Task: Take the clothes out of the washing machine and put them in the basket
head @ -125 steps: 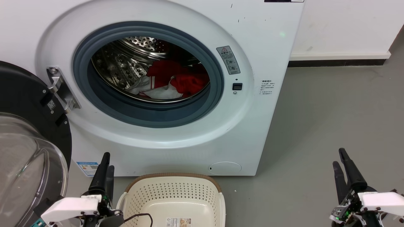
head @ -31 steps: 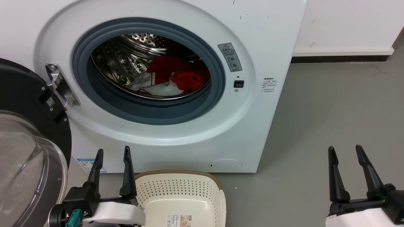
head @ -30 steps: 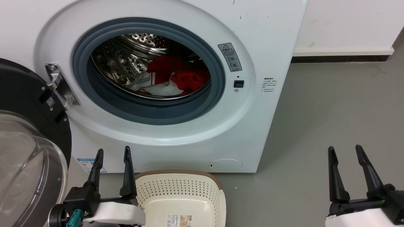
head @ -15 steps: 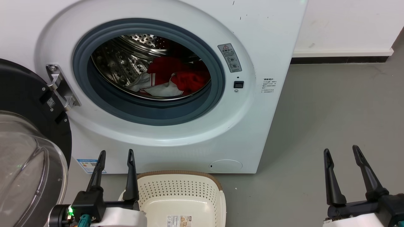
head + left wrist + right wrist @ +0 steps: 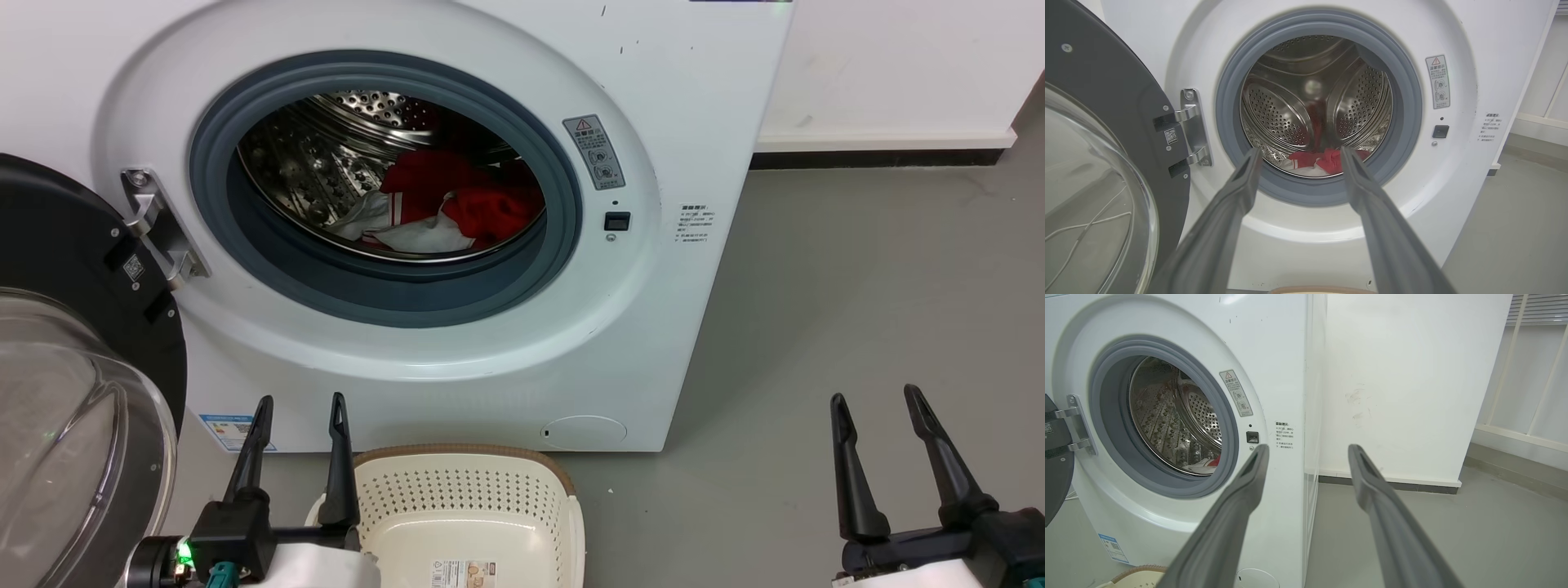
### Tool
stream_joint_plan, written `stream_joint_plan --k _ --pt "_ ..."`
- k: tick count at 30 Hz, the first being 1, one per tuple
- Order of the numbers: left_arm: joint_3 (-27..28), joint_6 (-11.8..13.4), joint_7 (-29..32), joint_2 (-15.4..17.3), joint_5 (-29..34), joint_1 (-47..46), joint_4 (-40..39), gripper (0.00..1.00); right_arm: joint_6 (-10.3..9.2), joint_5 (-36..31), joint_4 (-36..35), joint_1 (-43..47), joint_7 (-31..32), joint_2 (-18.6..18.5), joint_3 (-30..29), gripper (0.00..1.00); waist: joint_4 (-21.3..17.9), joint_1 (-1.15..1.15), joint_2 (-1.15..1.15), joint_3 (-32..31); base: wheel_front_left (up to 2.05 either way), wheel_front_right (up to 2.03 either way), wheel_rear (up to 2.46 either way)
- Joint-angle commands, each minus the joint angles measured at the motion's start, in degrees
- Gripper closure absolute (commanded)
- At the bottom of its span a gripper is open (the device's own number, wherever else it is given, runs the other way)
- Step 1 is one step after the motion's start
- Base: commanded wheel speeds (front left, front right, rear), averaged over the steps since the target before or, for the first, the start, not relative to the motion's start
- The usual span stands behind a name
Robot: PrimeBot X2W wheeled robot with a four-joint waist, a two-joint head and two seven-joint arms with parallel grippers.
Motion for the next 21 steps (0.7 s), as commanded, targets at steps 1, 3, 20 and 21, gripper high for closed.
stream_joint_plan --k 1,3,20,21 --pt "0.11 0.36 -0.16 -0.11 -0.25 0.71 0.16 0.0 -0.02 0.58 0.04 0.41 -0.18 -0.13 0.08 0.0 -0.03 0.0 0.0 -0.03 0.0 0.0 0.0" --pt "0.11 0.38 -0.16 -0.11 -0.18 0.6 0.3 0.0 -0.02 0.65 0.04 0.48 -0.18 -0.12 0.15 0.0 -0.05 0.0 0.0 -0.07 0.0 0.0 0.0" --pt "2.18 -1.82 -0.15 -0.08 -0.26 -3.8 3.0 0.0 -0.02 0.7 -0.88 -1.58 -0.18 -0.11 0.84 0.0 -1.97 0.0 0.0 2.79 0.0 0.0 0.0" --pt "2.59 -2.23 -0.15 -0.06 -0.13 -4.94 3.76 0.0 -0.02 0.63 -1.0 -1.83 -0.18 -0.11 0.9 0.0 -2.31 0.0 0.0 3.38 0.0 0.0 0.0"
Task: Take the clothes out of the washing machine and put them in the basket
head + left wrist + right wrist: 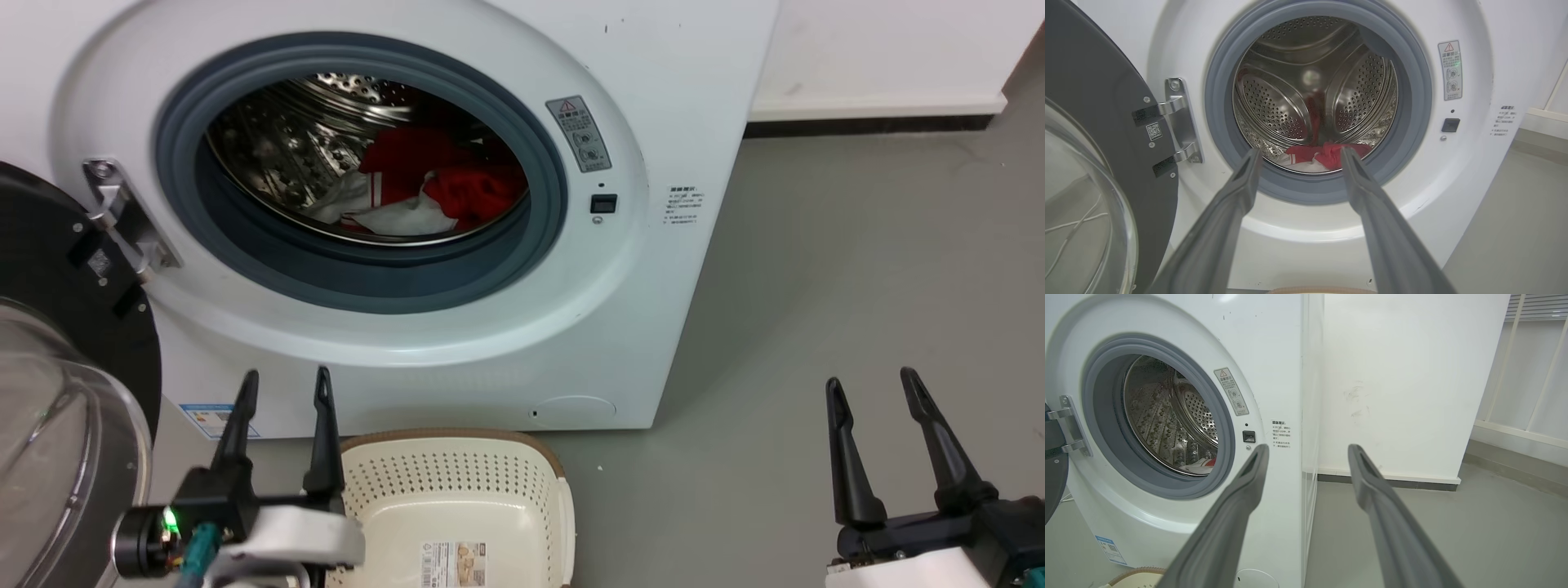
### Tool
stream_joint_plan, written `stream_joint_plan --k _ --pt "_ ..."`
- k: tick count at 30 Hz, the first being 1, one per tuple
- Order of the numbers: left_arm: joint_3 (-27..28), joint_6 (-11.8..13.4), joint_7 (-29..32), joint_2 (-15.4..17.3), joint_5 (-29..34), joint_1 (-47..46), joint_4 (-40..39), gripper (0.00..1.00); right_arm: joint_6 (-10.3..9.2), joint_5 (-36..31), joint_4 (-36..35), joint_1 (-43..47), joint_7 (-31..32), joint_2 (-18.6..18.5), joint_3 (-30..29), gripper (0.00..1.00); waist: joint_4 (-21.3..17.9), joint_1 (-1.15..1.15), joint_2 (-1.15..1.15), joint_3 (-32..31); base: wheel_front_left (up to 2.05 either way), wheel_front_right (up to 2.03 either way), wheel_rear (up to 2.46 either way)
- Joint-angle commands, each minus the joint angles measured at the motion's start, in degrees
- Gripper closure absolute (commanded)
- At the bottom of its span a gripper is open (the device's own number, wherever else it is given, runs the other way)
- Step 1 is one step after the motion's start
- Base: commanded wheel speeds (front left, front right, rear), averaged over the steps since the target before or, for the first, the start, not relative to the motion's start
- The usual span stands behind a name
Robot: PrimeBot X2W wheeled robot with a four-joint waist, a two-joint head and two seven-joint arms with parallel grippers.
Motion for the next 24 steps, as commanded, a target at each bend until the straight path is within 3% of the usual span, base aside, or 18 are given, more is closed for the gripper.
stream_joint_plan --k 1,13,18,24 --pt "1.02 -0.78 -0.14 -0.05 0.15 -2.62 1.4 0.0 -0.02 0.16 -0.31 -1.14 -0.18 -0.09 0.08 0.0 -1.06 0.0 0.0 1.59 0.0 0.0 0.0" --pt "5.9 -4.41 -0.14 5.65 2.31 -23.82 11.62 0.0 -0.02 0.95 -2.11 -7.58 -0.17 -0.07 0.43 0.0 -6.11 0.0 0.0 12.43 0.0 0.0 0.0" --pt "6.32 -5.24 -0.14 8.03 2.75 -30.94 15.11 0.0 -0.02 1.83 -2.99 -10.4 -0.16 -0.06 0.31 0.0 -8.08 0.0 0.0 16.65 0.0 0.0 0.0" --pt "5.03 -6.34 -0.14 12.37 3.91 -42.07 24.94 0.0 -0.02 3.53 -4.83 -13.94 -0.16 -0.06 0.28 0.0 -10.39 0.0 0.0 22.75 0.0 0.0 0.0"
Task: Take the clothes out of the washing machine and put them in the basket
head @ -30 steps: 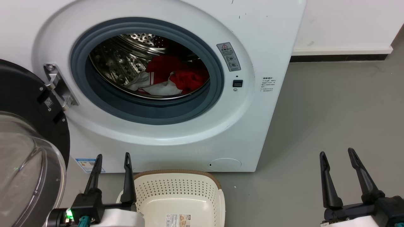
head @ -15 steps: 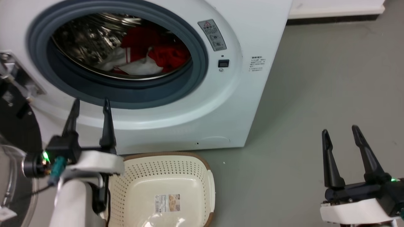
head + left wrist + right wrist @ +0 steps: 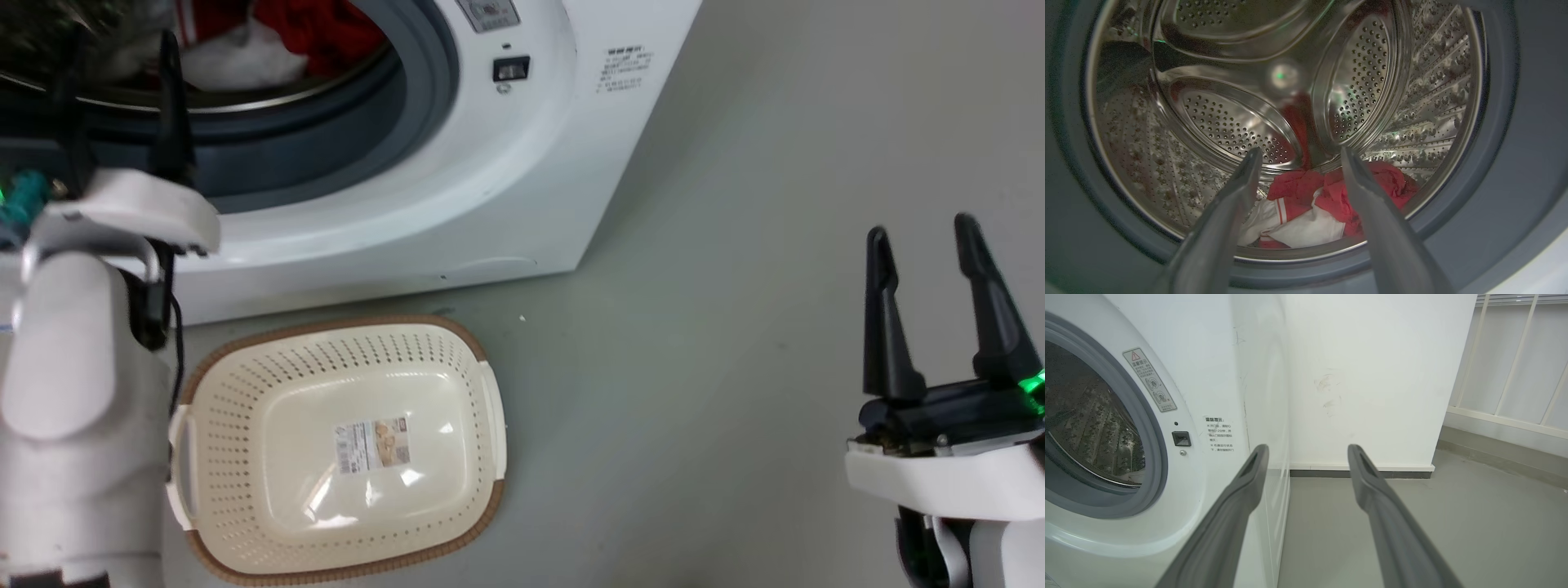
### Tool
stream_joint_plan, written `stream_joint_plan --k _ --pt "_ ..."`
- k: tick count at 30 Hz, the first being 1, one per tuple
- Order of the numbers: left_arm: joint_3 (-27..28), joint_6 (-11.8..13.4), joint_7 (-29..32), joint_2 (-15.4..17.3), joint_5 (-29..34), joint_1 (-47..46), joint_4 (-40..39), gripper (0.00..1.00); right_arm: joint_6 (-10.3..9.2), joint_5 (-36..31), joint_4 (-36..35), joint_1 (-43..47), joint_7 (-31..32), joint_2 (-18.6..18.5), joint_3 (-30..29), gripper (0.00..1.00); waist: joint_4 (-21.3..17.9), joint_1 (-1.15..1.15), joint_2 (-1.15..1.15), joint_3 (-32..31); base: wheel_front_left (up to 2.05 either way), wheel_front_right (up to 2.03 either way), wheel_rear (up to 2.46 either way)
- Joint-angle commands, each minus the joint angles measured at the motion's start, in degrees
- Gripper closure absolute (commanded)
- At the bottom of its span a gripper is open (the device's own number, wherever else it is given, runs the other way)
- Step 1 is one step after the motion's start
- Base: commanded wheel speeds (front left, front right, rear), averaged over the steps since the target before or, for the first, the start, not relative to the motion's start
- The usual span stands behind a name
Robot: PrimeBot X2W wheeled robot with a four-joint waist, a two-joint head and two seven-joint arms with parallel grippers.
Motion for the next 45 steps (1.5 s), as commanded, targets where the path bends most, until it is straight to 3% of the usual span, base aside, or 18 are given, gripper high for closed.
stream_joint_plan --k 1,11,21,34,45 --pt "-0.22 -0.2 -0.14 0.79 0.5 -1.86 1.2 0.0 -0.02 0.67 -0.63 -1.31 -0.14 0.02 -0.17 0.0 -2.26 -0.02 0.0 3.71 0.0 0.0 0.0" --pt "-3.67 -1.53 7.28 7.05 1.48 -21.05 14.86 0.0 -0.02 3.78 -4.74 -6.08 -0.15 0.03 -0.24 0.0 -5.08 -0.02 0.0 12.3 0.0 0.0 0.0" --pt "-10.34 -2.08 24.98 12.18 0.83 -38.31 23.25 0.0 -0.02 6.96 -8.77 -8.63 -0.14 0.02 -0.39 0.0 -7.36 -0.02 0.0 19.07 0.0 0.0 0.0" --pt "-23.76 -2.12 52.52 18.83 -7.44 -55.18 27.11 0.0 -0.02 10.98 -13.26 -10.54 -0.14 0.03 -0.27 0.0 -11.27 -0.02 0.0 25.58 0.0 0.0 0.0" --pt "-29.41 -2.13 67.85 23.28 -10.45 -62.53 25.29 0.0 -0.02 13.82 -15.64 -10.71 -0.14 0.03 -0.11 0.0 -14.4 -0.02 0.0 29.99 0.0 0.0 0.0"
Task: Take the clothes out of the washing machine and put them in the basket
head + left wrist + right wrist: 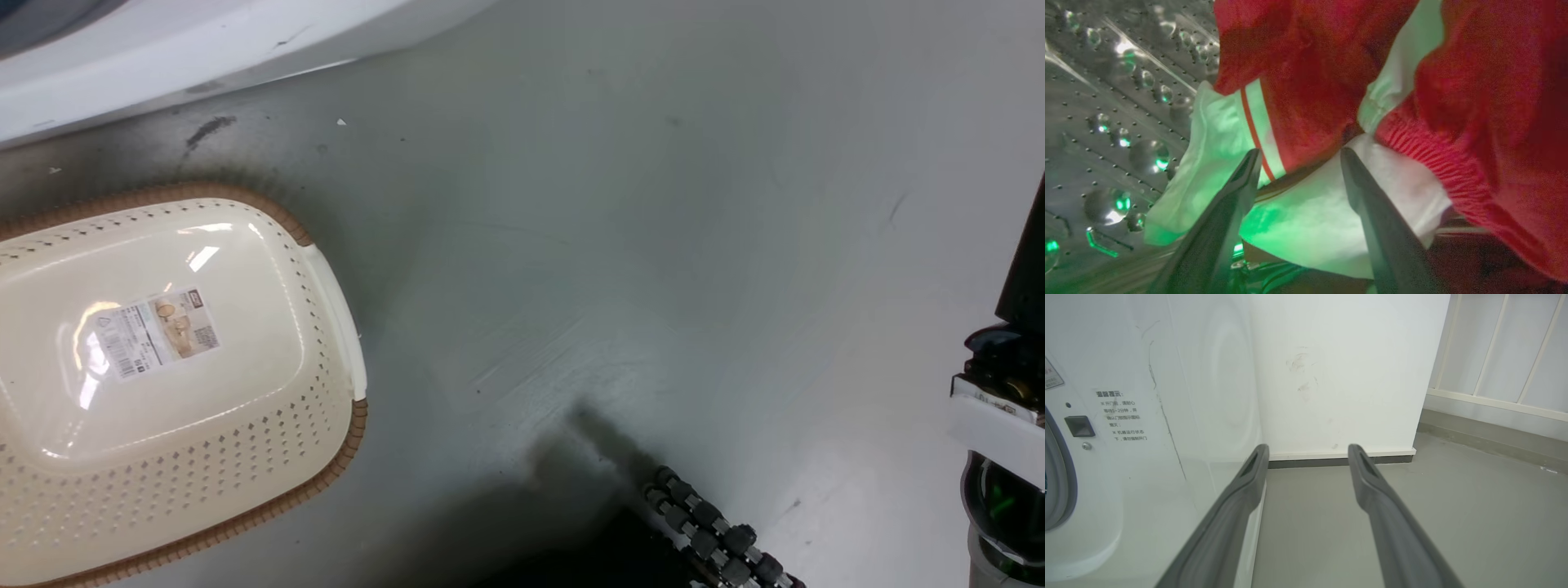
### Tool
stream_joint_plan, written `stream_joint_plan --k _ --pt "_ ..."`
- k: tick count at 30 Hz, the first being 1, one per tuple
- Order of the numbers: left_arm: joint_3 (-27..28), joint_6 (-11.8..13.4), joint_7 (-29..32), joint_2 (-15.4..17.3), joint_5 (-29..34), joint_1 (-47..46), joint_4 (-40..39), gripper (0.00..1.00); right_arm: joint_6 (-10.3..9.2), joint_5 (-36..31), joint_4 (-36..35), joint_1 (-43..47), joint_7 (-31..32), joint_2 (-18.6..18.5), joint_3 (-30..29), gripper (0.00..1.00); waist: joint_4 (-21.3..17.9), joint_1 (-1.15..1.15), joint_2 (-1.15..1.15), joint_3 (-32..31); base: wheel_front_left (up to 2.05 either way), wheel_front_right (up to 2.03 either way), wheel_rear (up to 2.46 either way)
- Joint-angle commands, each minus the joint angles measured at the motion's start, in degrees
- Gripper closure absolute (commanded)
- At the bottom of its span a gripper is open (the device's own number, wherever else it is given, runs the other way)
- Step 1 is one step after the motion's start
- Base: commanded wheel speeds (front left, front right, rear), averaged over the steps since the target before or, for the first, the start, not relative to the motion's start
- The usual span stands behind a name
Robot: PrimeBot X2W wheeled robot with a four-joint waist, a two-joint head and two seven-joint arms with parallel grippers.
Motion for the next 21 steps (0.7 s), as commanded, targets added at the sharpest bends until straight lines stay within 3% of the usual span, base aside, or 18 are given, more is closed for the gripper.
stream_joint_plan --k 1,7,18,19,20,21 --pt "-0.84 -0.01 0.94 0.45 -0.26 -0.64 -0.52 0.0 -0.02 0.47 -0.43 -0.65 -0.14 0.04 -0.08 0.0 -0.78 -0.01 0.0 1.16 0.0 0.0 0.0" --pt "-2.0 -0.01 1.28 2.4 -0.64 -0.75 -2.08 0.0 -0.02 1.86 -1.25 -1.6 -0.14 0.05 0.12 0.0 -1.98 -0.01 0.0 3.42 0.0 0.0 0.0" --pt "-3.69 0.14 1.37 2.34 -0.41 -0.83 -1.36 0.0 -0.02 2.04 -1.76 -1.04 -0.14 0.04 -0.62 0.0 -1.54 -0.01 0.0 4.56 0.0 0.0 0.0" --pt "-3.92 0.13 1.63 2.26 -0.48 -0.9 -1.14 0.42 -0.02 2.06 -1.79 -1.08 -0.14 0.04 -0.67 0.0 -1.51 -0.01 0.0 4.57 0.0 0.0 0.0" --pt "-4.12 0.12 1.77 2.27 -0.45 -1.06 -0.99 1.0 -0.02 2.07 -1.81 -1.12 -0.14 0.04 -0.68 0.0 -1.5 -0.01 0.0 4.58 0.0 0.0 0.0" --pt "-4.31 0.11 1.63 2.27 -0.49 -1.26 -0.96 1.0 -0.02 2.1 -1.82 -1.16 -0.14 0.04 -0.73 0.0 -1.5 -0.01 0.0 4.58 0.0 0.0 0.0"
